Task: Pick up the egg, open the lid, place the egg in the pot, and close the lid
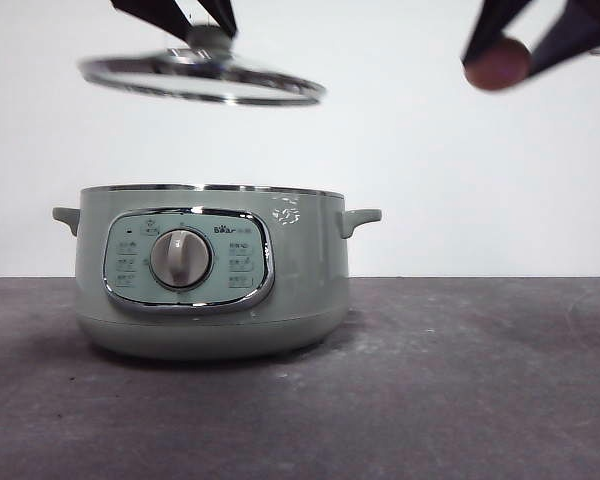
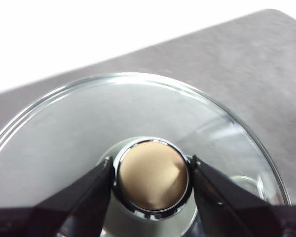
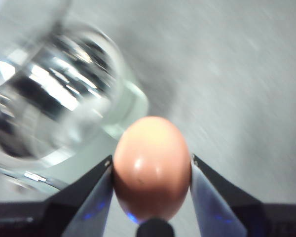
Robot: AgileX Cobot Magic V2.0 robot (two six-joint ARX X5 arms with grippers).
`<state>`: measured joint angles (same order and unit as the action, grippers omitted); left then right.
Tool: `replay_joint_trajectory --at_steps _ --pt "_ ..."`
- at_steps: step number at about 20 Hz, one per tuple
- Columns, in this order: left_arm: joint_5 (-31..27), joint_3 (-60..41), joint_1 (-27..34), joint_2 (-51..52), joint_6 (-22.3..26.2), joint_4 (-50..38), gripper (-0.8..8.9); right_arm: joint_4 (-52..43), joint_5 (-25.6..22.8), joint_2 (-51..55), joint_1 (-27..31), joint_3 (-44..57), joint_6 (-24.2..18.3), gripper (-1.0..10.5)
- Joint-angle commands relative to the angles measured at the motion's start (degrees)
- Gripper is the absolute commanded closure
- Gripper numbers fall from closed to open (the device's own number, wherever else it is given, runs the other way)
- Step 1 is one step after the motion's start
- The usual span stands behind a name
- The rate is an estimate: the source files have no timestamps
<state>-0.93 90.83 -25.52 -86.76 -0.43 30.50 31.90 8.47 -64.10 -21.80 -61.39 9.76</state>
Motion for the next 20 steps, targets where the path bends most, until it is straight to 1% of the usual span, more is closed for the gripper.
replay_joint_trajectory --at_steps 1,3,5,8,14,17,20 --pt "-2.23 1.49 0.24 5.62 1.36 -1.36 8.22 -0.35 0.61 -3.08 -1.16 -3.93 -0.22 9.6" --pt "-4.79 1.49 0.52 9.53 2.29 0.11 8.22 0.02 0.63 -6.75 -2.80 -7.82 -0.42 9.6" --pt "-6.86 1.49 0.50 13.99 3.17 2.08 8.22 0.13 0.61 -11.78 -5.01 -12.33 -1.62 9.6" --pt "-12.22 1.49 0.52 19.74 3.72 4.96 8.22 0.70 0.61 -20.24 -8.52 -19.74 -3.10 9.6" --pt "-18.86 1.49 0.50 28.92 4.87 9.62 8.22 8.50 0.61 -41.11 -14.25 -41.22 -7.02 9.6" --pt "-20.00 1.49 0.50 30.95 5.03 11.69 8.22 11.08 0.59 -50.27 -16.35 -50.18 -8.15 9.6" --pt "-20.00 1.49 0.50 31.87 5.01 13.57 8.22 10.99 0.55 -56.59 -17.81 -54.45 -9.75 9.6"
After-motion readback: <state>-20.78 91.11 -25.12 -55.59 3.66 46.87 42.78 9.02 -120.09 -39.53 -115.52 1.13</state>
